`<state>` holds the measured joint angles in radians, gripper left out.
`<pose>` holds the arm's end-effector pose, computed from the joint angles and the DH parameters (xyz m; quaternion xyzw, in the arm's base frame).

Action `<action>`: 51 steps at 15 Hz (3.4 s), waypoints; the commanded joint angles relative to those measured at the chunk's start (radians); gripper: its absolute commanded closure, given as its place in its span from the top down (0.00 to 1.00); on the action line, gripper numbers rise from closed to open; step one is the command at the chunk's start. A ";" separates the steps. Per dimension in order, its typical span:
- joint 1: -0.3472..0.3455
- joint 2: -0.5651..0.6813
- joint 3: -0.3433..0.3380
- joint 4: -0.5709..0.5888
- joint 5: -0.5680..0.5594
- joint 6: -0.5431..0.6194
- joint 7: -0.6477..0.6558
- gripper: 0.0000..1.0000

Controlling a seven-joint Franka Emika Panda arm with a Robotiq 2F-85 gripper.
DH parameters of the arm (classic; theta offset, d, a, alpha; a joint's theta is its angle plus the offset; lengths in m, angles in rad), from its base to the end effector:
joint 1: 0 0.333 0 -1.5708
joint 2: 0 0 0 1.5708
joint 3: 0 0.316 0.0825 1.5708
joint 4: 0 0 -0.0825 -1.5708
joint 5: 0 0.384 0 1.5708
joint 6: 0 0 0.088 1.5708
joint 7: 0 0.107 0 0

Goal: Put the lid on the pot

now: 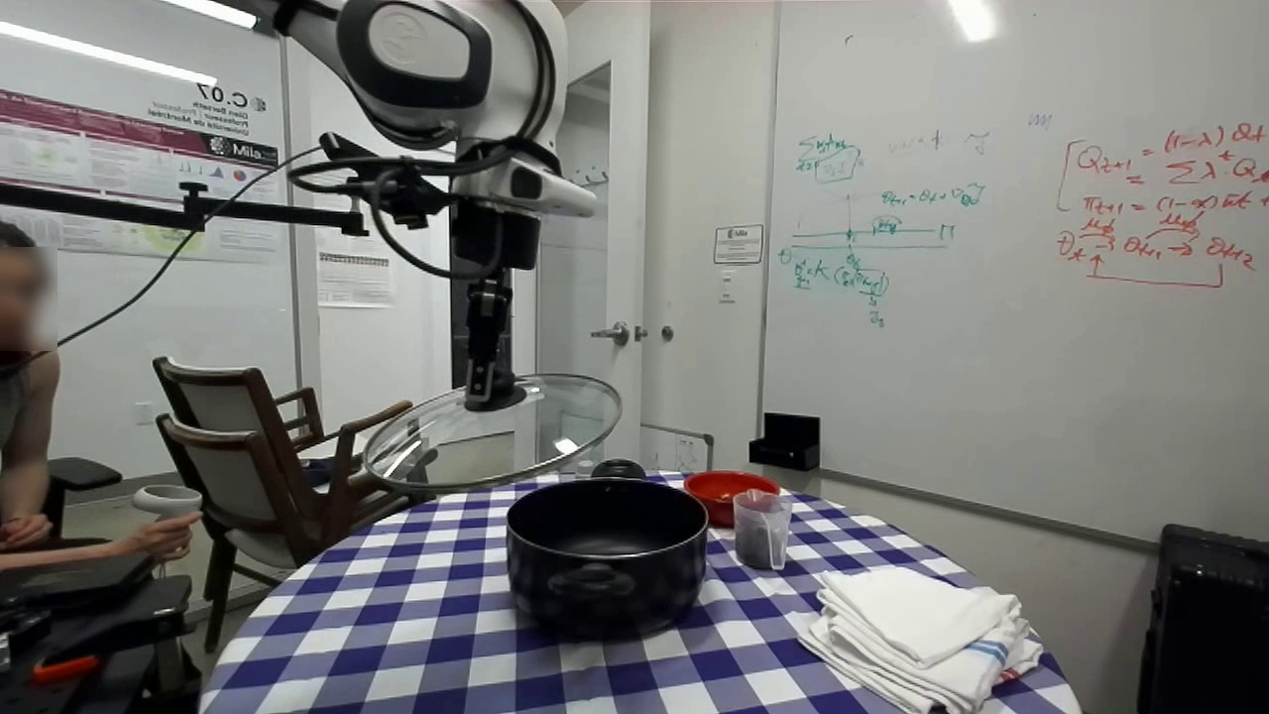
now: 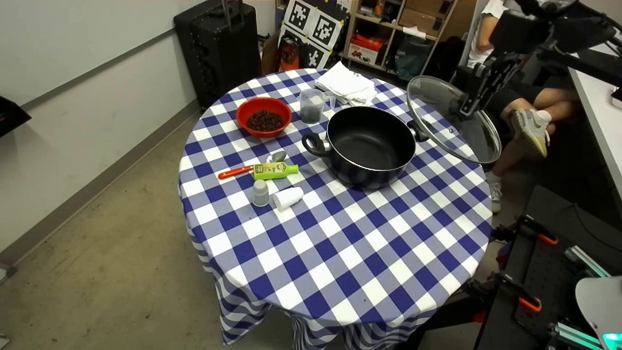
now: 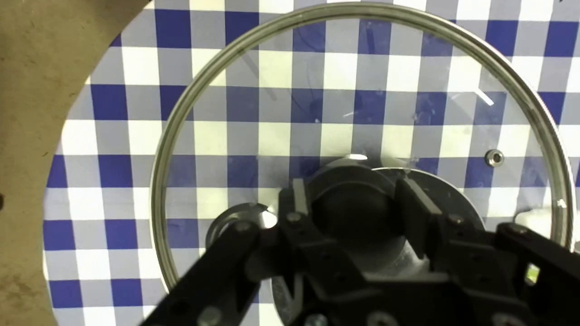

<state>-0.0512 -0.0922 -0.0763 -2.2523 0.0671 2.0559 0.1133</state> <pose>0.4910 -0.0596 0.3948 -0.9887 0.1366 0.0520 0.0327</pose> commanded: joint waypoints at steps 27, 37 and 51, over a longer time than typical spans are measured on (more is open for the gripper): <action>0.133 0.649 0.019 0.749 -0.312 -0.262 0.177 0.25; 0.133 0.668 0.029 0.769 -0.271 -0.276 0.184 0.25; 0.165 0.722 0.034 0.783 -0.245 -0.265 0.224 0.25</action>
<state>0.1060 0.6112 -0.0312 -1.5198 -0.1875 1.8254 0.3234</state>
